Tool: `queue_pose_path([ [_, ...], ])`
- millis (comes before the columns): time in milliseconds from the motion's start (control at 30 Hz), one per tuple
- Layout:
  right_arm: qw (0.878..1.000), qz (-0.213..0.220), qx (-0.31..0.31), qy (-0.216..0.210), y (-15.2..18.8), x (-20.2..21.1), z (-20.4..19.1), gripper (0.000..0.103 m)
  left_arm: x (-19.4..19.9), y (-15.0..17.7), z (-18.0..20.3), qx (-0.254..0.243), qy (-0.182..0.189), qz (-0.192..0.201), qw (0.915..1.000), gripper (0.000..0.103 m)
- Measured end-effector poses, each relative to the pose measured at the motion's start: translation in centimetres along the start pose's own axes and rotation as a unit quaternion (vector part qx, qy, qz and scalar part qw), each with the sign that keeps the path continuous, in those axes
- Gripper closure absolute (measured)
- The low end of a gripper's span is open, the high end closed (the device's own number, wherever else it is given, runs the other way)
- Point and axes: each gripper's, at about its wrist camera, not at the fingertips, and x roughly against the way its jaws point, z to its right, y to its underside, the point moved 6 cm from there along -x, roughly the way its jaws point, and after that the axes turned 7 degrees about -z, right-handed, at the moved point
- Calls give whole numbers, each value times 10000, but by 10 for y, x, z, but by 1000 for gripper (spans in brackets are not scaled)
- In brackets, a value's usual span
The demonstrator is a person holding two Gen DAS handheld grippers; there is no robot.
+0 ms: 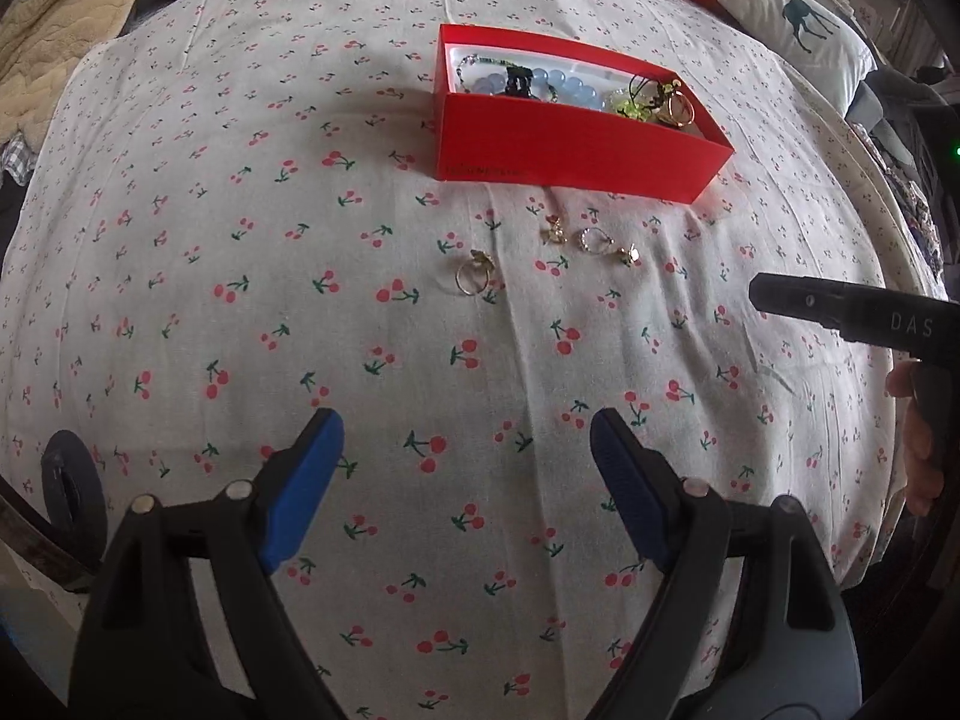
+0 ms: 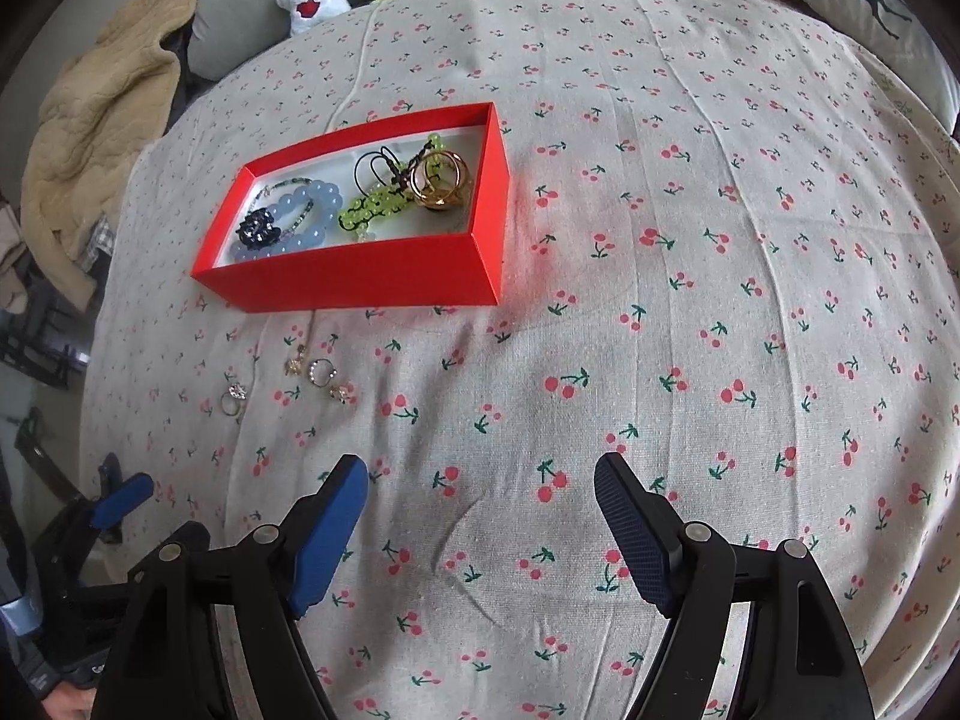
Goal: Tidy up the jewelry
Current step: 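Withdraw both tools from the box toward the remaining earrings and rings, then grasp the gold ring with the left tool while the right tool grasps a small gold earring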
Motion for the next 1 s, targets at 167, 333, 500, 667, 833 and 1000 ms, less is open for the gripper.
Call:
queue_pose_path([
  [167,9994,150,296,38,16,-4,-6,23,-14,-3,4,-221,232,352,9989,19],
  [333,9956,405,766,358,22,-25,-13,19,-23,-11,8,-478,4,658,9967,19],
  [500,9884,835,1127,580,23,-34,-20,2,-25,-28,3,-296,327,894,9950,20],
  [667,9884,897,1053,626,16,-38,-22,0,-28,-42,-6,-183,668,1013,9924,46],
  [833,9878,906,1065,683,6,-40,-25,0,-30,-47,-8,-83,857,1011,9911,61],
  [1000,9877,874,1094,700,2,-41,-23,0,-32,-46,-8,-194,618,986,9930,74],
])
